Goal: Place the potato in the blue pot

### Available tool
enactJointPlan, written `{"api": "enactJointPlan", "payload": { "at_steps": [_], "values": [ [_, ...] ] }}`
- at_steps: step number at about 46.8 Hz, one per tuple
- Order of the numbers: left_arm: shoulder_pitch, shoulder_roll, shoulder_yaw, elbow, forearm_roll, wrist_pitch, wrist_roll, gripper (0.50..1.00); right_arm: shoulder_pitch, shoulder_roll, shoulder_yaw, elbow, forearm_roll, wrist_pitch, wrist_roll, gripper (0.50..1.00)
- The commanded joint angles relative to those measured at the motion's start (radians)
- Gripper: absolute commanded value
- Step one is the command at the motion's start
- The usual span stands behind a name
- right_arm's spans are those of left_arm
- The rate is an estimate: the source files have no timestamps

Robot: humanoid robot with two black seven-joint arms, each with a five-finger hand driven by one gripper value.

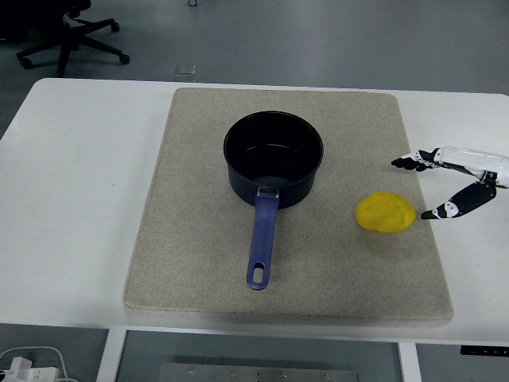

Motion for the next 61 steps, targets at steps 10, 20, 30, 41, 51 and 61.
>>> {"api": "enactJointPlan", "payload": {
  "at_steps": [10,20,30,41,51,61],
  "values": [
    [0.000,0.000,0.001,0.000,0.000,0.000,0.000,0.994,-0.001,0.007,-0.015,-0.006,-0.012,-0.023,-0.004,0.926],
    [0.000,0.000,0.001,0.000,0.000,0.000,0.000,0.994,-0.002,0.009,-0.038,-0.009,-0.012,-0.066,-0.007,0.924],
    [0.000,0.000,0.001,0.000,0.000,0.000,0.000,0.994,-0.004,0.070,-0.082,-0.014,-0.009,-0.127,-0.008,0.921],
    [0.000,0.000,0.001,0.000,0.000,0.000,0.000,0.994,-0.016,0.084,-0.092,-0.014,-0.008,-0.149,-0.010,0.921],
    [0.000,0.000,0.001,0.000,0.000,0.000,0.000,0.994,-0.031,0.087,-0.092,-0.014,-0.006,-0.169,-0.010,0.921],
    [0.000,0.000,0.001,0.000,0.000,0.000,0.000,0.994,-0.045,0.096,-0.092,-0.014,-0.006,-0.198,-0.010,0.907]
  ]
}}
